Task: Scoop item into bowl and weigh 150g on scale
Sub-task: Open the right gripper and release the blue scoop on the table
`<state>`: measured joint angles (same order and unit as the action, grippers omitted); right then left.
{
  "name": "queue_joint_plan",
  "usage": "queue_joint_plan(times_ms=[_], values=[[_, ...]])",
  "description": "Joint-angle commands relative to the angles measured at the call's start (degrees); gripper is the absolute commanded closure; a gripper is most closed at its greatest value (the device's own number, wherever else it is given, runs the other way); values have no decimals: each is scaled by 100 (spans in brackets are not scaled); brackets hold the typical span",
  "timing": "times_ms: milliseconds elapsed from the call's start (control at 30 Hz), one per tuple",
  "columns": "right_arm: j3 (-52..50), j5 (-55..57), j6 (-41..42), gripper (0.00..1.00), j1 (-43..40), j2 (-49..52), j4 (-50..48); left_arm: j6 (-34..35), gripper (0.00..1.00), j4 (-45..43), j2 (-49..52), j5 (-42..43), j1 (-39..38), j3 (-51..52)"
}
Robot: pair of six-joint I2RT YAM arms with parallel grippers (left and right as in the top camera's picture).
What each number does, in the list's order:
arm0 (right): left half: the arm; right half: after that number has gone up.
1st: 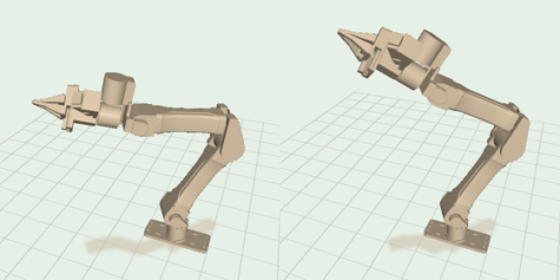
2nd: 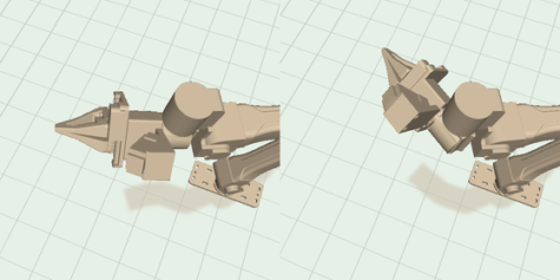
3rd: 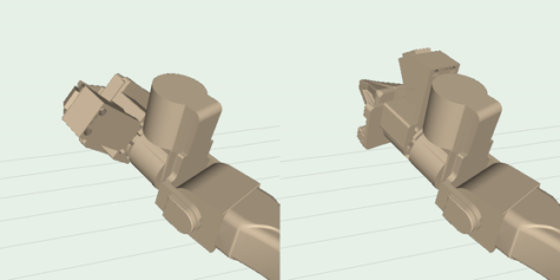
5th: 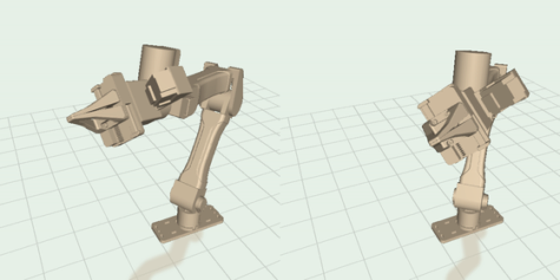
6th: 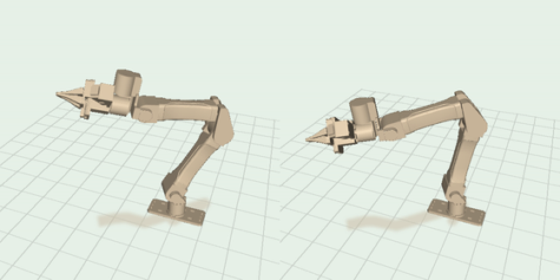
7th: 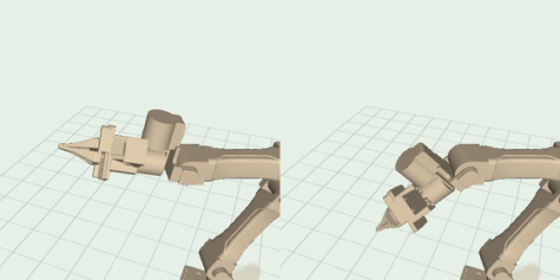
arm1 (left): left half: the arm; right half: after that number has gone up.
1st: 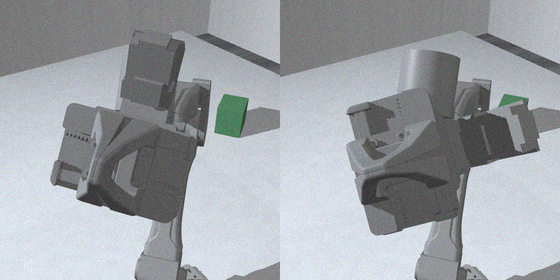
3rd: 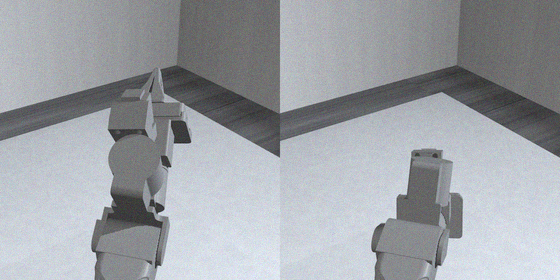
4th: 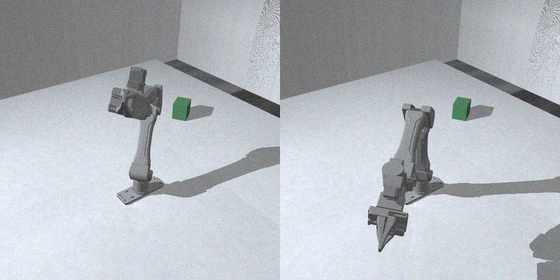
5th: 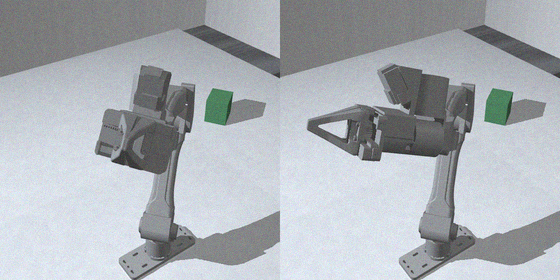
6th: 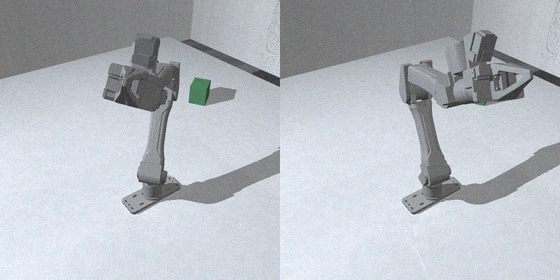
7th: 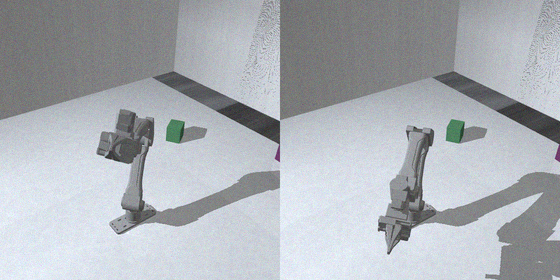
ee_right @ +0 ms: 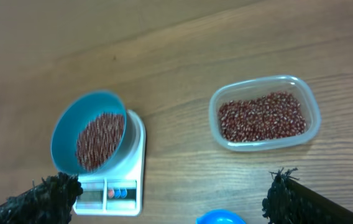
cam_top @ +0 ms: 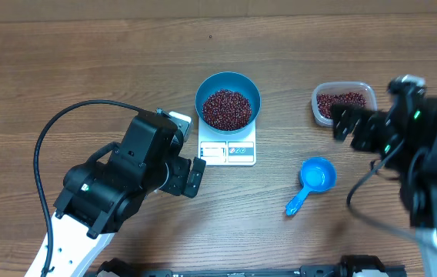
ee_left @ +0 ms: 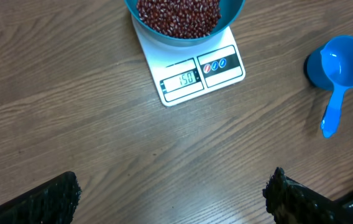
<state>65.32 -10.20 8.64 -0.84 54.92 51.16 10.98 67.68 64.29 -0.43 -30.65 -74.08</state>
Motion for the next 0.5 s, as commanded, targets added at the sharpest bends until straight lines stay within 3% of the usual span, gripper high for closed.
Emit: queue_joint_plan(times_ms=[0, 467], values=[[-575, 579, -428, 0, 426, -673, -162, 83, 1, -20, 15, 0, 26, -96], [-3567, 669, -1008, 0, 732, -3676, -2002, 83, 1, -17, 15, 0, 26, -96]])
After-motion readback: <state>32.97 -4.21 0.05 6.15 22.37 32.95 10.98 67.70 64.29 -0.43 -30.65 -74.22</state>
